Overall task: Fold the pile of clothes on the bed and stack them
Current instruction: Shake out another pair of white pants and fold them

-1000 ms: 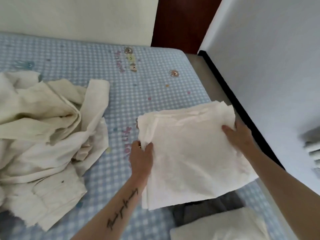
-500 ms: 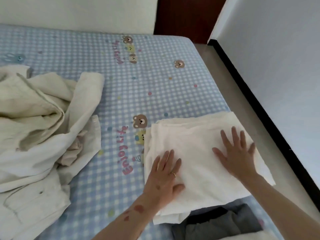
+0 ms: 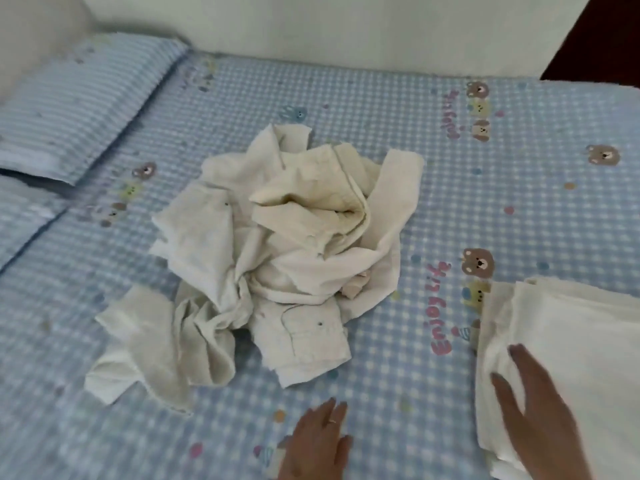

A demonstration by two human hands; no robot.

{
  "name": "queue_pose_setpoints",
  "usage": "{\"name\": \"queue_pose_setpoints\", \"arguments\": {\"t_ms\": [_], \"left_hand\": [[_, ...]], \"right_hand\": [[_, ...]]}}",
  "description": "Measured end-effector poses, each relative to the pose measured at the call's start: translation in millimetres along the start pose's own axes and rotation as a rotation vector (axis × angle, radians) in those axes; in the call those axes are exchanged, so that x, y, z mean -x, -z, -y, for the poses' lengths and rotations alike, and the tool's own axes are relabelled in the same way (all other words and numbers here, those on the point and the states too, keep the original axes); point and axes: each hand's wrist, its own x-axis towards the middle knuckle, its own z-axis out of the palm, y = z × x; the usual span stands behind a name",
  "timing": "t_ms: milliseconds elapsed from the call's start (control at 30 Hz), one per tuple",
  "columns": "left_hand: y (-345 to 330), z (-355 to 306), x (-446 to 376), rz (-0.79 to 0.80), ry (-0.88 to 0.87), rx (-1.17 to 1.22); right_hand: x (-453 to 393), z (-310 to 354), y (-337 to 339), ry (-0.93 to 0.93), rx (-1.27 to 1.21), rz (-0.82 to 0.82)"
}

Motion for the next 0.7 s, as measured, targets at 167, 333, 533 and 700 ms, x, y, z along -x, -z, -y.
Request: {"name": "queue_pose_setpoints", "arguments": {"t_ms": [167, 333, 533, 700], "left_hand": [[76, 155, 53, -0.489, 0.375, 0.109], [107, 245, 49, -0.494, 0.746, 0.605], [104, 277, 33, -0.303, 0.817, 1.145], [119, 335, 92, -0.381, 0.779, 1.082]], "right_hand": [[57, 186, -100, 0.321, -0.185, 0.509], [97, 314, -177, 0.567, -0.115, 0.495], [104, 338, -210, 0.574, 0.367, 0.193], [95, 329, -193, 0.661, 0.459, 0.182]]}}
